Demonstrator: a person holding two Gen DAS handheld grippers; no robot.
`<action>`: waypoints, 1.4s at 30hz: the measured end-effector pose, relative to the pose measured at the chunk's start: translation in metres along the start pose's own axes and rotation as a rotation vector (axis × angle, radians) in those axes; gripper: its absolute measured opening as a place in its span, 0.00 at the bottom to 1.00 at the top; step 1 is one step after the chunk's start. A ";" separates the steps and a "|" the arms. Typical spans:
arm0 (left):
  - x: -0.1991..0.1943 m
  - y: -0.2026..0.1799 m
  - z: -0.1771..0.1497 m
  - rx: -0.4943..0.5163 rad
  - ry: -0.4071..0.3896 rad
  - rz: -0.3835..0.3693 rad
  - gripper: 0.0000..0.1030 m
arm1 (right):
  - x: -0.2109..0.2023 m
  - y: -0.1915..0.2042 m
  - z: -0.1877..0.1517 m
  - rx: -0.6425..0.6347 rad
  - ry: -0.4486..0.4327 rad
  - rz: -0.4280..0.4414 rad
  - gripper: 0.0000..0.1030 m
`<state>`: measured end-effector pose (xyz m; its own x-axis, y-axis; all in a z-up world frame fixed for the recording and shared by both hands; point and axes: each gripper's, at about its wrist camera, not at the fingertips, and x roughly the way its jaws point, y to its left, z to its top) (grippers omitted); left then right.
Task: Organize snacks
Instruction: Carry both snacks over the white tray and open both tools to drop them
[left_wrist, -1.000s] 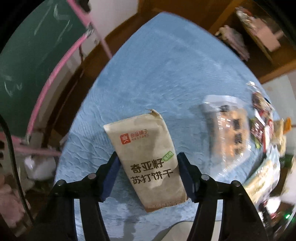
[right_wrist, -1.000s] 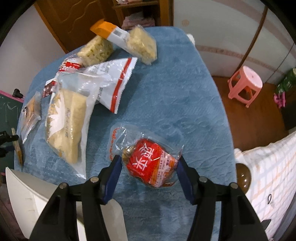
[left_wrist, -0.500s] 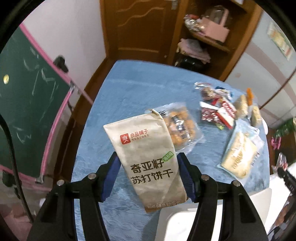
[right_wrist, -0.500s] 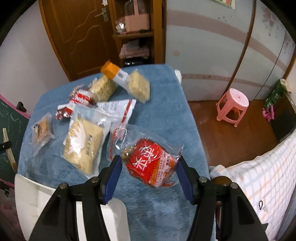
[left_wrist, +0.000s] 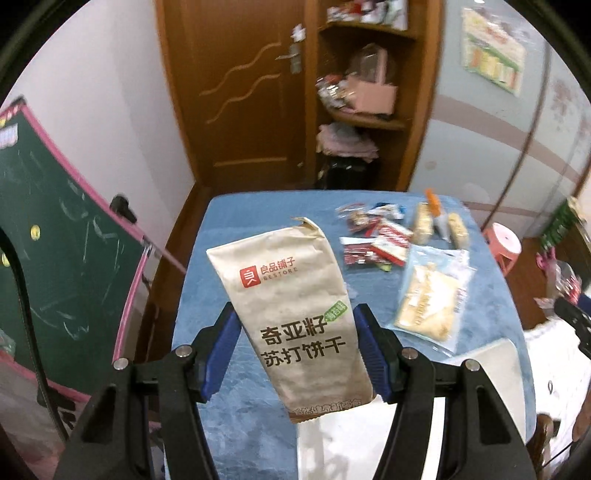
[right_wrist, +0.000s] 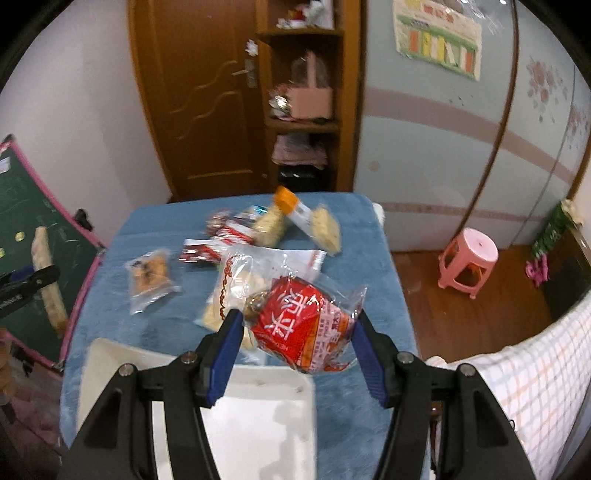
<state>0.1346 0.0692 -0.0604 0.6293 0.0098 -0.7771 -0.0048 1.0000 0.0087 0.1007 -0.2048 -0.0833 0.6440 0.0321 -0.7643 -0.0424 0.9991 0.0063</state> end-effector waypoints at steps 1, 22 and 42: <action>-0.008 -0.005 -0.004 0.015 -0.010 -0.008 0.59 | -0.007 0.006 -0.002 -0.003 -0.010 0.017 0.58; -0.018 -0.086 -0.129 0.193 0.132 -0.083 0.60 | -0.030 0.070 -0.089 -0.095 0.098 0.043 0.59; -0.014 -0.090 -0.128 0.209 0.139 -0.027 0.83 | 0.005 0.070 -0.112 -0.058 0.247 0.007 0.63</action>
<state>0.0263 -0.0209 -0.1310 0.5139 -0.0027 -0.8579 0.1805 0.9780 0.1051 0.0157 -0.1380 -0.1586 0.4379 0.0244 -0.8987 -0.0944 0.9954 -0.0189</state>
